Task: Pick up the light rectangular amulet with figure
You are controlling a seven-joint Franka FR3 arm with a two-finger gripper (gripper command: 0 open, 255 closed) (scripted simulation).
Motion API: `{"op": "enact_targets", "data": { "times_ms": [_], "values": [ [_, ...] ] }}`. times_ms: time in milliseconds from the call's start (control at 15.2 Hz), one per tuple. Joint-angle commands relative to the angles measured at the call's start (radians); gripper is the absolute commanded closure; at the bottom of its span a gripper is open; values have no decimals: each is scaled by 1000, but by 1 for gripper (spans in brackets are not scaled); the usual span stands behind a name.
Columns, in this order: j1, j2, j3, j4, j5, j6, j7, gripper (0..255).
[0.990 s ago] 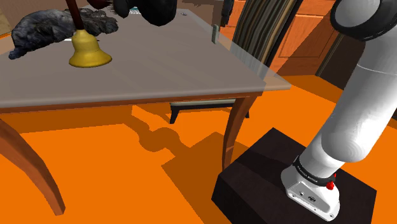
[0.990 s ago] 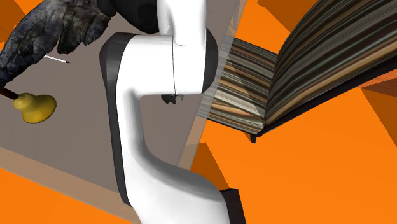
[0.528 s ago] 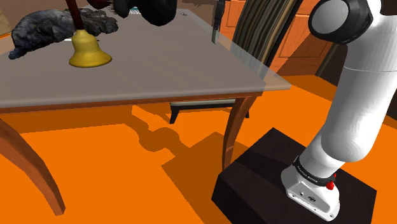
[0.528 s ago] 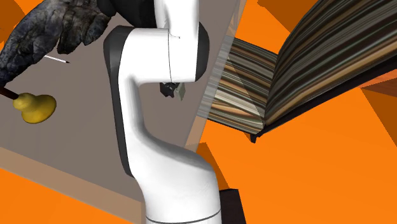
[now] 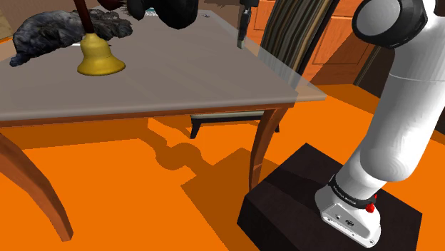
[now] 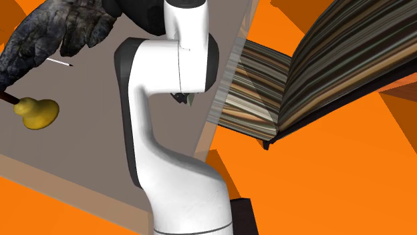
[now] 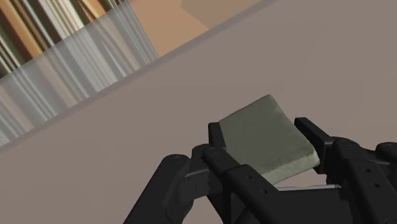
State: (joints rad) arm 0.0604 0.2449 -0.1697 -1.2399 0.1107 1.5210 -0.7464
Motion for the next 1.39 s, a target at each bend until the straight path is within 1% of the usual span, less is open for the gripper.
{"op": "enact_targets", "data": {
  "times_ms": [0,330,726,924,1122,1254,1320],
  "values": [
    [0,1,0,-1,0,0,0,255],
    [0,3,0,3,1,-2,-1,255],
    [-12,57,-1,166,12,-112,3,255],
    [-21,96,-1,270,20,-176,6,255],
    [-36,152,-1,403,32,-253,10,255],
    [-51,211,2,531,45,-322,14,255],
    [-65,263,5,637,56,-376,20,255]
  ]
}}
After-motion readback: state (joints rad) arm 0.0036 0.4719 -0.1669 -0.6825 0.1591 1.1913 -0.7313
